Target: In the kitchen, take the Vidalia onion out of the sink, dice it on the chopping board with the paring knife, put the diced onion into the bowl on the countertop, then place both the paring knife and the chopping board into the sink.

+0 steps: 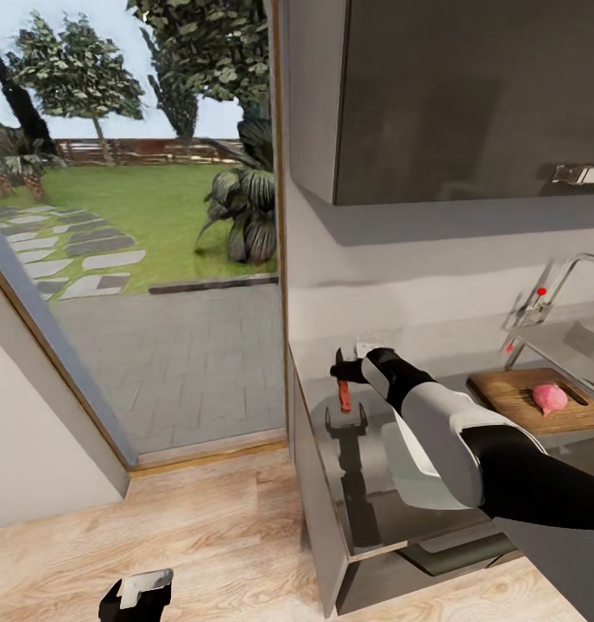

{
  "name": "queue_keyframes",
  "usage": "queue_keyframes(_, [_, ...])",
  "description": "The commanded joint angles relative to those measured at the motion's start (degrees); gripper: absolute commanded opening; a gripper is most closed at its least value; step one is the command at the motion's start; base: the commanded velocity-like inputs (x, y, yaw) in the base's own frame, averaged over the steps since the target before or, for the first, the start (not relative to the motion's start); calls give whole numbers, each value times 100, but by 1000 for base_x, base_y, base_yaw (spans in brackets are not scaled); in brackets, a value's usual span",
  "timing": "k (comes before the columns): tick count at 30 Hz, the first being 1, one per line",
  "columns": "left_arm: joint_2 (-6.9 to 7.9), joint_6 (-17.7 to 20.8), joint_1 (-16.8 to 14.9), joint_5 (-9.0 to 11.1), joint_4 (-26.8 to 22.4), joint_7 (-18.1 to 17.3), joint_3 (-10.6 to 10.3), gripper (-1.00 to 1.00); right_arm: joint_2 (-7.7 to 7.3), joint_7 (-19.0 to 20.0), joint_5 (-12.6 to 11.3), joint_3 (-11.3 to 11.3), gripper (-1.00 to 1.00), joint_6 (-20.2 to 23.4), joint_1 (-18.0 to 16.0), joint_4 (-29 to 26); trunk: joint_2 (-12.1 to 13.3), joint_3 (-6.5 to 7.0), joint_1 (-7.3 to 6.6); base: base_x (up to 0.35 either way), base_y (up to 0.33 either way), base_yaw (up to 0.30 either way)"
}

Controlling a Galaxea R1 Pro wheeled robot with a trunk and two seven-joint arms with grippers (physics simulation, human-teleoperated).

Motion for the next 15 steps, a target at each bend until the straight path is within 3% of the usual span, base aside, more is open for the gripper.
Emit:
queue_keyframes(1, [-3, -25, -8, 14, 17, 25, -49, 100, 5, -45, -58, 24, 100, 9, -3, 8, -9, -9, 2, 0, 0, 0])
queue_keyframes(15, [-3, -25, -8, 14, 18, 25, -49, 100, 30, -176, -58, 24, 100, -164, 7, 194, -9, -9, 2, 0, 0, 0])
